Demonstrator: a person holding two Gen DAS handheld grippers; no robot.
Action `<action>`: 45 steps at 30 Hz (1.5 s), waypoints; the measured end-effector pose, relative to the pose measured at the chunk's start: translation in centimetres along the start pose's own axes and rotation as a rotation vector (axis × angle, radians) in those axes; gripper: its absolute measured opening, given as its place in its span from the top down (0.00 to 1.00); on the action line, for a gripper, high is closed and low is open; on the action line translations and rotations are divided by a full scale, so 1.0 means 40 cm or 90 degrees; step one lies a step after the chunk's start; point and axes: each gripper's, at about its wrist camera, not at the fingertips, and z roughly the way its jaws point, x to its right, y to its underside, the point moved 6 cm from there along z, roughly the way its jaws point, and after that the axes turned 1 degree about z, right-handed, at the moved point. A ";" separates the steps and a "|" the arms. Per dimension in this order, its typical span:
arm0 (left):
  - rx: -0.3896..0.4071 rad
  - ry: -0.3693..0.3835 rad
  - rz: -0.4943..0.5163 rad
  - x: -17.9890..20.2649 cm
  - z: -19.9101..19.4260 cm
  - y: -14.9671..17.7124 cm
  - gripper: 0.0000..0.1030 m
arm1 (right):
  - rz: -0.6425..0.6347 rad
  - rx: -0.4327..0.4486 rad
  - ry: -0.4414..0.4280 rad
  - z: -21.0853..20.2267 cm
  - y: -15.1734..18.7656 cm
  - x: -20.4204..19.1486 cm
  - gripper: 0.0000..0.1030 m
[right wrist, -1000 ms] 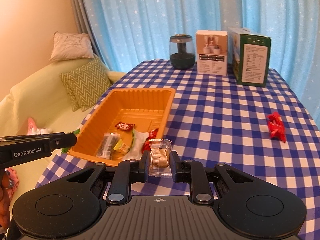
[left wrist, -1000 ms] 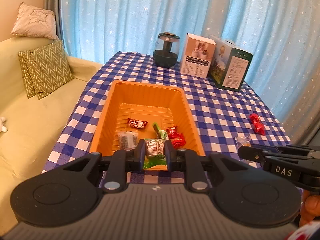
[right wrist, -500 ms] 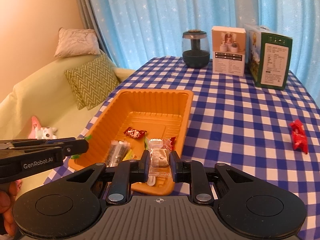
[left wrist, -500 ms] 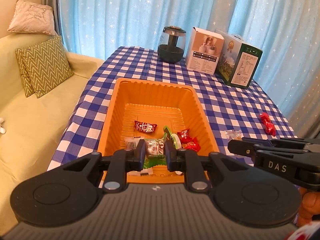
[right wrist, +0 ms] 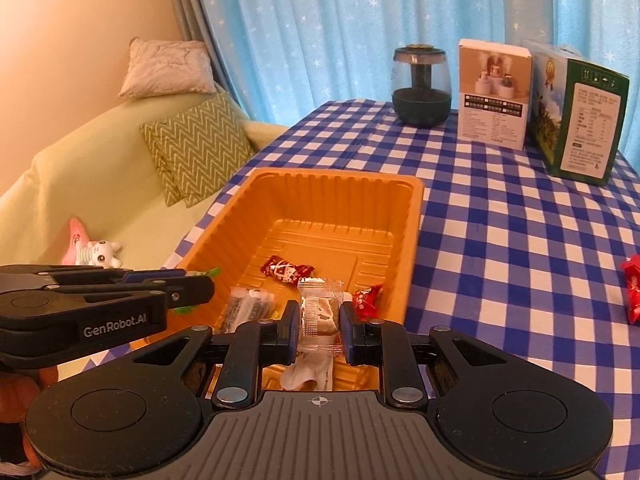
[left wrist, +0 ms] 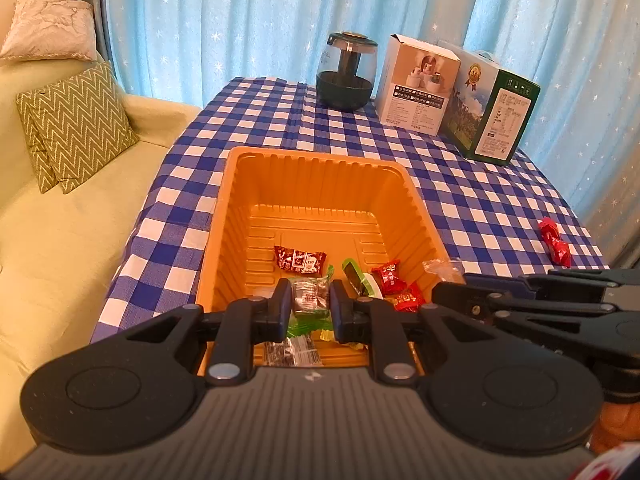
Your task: Organize snacks
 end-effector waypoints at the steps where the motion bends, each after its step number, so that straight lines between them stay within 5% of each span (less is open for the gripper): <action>1: 0.000 0.001 0.000 0.001 0.003 -0.001 0.83 | 0.000 -0.001 -0.001 0.005 0.000 0.001 0.79; 8: -0.013 0.010 0.006 0.010 0.030 0.002 0.82 | 0.005 -0.010 0.001 0.026 0.005 0.010 0.79; 11: -0.013 0.006 0.009 0.011 0.030 0.005 0.73 | 0.006 -0.012 0.001 0.027 0.007 0.012 0.79; 26: -0.016 -0.020 -0.006 -0.038 -0.023 0.048 0.72 | 0.012 -0.006 -0.005 0.016 0.004 0.009 0.79; 34: -0.012 -0.029 -0.027 -0.057 -0.044 0.062 0.72 | 0.044 0.009 -0.065 0.022 -0.013 0.001 0.78; 38: -0.008 -0.030 -0.030 -0.058 -0.058 0.063 0.71 | 0.080 0.015 -0.044 0.009 -0.012 0.041 0.59; 45: -0.005 -0.019 -0.029 -0.027 -0.082 0.072 0.71 | 0.108 0.024 -0.005 -0.071 0.013 0.099 0.58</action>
